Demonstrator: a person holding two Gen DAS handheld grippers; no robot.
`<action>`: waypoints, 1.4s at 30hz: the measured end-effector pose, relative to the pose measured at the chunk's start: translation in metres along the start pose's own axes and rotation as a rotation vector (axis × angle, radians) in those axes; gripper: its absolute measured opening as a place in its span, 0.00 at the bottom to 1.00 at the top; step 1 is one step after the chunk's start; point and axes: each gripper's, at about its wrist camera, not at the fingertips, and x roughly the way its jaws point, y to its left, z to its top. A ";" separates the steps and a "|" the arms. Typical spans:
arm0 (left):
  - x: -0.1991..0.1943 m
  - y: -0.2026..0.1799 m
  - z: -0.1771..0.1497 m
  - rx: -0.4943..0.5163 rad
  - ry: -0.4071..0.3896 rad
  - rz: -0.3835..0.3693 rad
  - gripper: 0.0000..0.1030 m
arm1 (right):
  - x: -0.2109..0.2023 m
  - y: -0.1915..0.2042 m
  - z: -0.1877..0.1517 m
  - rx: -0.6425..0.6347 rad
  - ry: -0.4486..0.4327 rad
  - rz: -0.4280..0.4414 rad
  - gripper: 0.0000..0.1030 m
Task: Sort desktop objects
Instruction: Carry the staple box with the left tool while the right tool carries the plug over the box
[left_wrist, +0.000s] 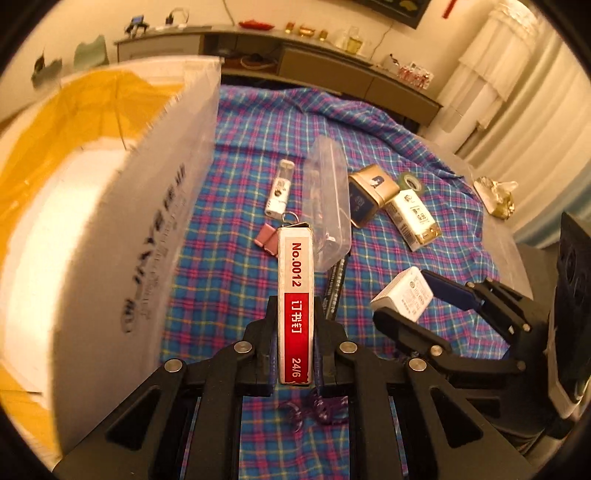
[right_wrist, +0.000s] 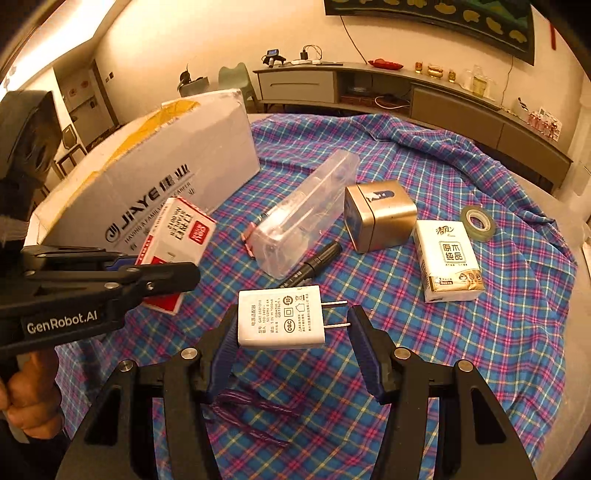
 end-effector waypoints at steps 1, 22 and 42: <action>-0.004 0.000 0.000 0.006 -0.007 0.002 0.15 | -0.004 0.001 0.000 0.002 -0.007 -0.004 0.57; -0.099 0.047 0.003 -0.020 -0.188 -0.029 0.15 | -0.069 0.097 0.035 -0.067 -0.122 -0.074 0.57; -0.125 0.120 0.027 -0.097 -0.293 0.151 0.15 | -0.060 0.171 0.092 -0.211 -0.086 -0.085 0.57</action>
